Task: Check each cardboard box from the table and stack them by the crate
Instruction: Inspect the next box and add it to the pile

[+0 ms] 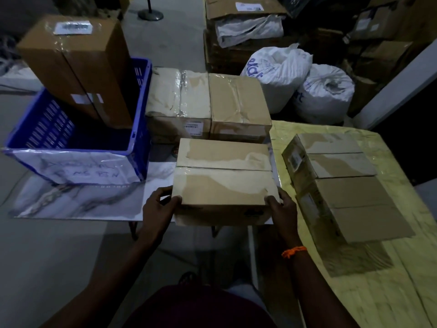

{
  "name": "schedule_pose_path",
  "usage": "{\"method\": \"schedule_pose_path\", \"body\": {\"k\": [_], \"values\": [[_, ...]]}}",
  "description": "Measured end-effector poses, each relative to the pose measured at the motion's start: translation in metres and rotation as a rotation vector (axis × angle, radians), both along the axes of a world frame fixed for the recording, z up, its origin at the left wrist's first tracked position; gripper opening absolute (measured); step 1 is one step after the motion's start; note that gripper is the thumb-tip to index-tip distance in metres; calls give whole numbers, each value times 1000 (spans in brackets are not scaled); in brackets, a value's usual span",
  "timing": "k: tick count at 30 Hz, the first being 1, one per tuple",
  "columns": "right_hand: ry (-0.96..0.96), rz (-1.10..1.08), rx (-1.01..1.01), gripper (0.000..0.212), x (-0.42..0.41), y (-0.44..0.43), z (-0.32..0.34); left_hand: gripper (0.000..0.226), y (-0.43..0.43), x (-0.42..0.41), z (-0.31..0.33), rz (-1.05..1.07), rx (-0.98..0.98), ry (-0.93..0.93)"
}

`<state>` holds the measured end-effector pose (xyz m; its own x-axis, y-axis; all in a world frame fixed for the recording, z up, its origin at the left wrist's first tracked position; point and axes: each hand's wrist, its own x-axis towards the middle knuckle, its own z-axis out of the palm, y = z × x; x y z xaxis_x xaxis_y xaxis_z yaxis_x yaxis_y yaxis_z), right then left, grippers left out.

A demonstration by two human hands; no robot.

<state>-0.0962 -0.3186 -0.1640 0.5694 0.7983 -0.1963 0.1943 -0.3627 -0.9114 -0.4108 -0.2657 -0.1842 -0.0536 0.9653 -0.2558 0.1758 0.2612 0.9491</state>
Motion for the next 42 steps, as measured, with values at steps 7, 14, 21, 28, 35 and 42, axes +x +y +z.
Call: {"method": "schedule_pose_path", "body": {"k": [7, 14, 21, 28, 35, 42], "values": [[-103, 33, -58, 44, 1, -4, -13, 32, -8, 0, -20, -18, 34, 83], [-770, 212, -164, 72, -18, 30, -37, 78, 14, 20, -21, -292, 390, 517], [-937, 755, -206, 64, -64, 101, -21, 75, 73, 81, -3, -696, 408, 1004], [-943, 786, -233, 63, -59, 109, -27, 88, 85, 83, -9, -748, 360, 1043], [-956, 884, -151, 66, -39, 85, -28, 64, 67, 66, -7, -792, 460, 979], [-879, 753, 84, 45, -4, 13, -53, 57, 29, 32, -27, -803, 544, 976]]}}
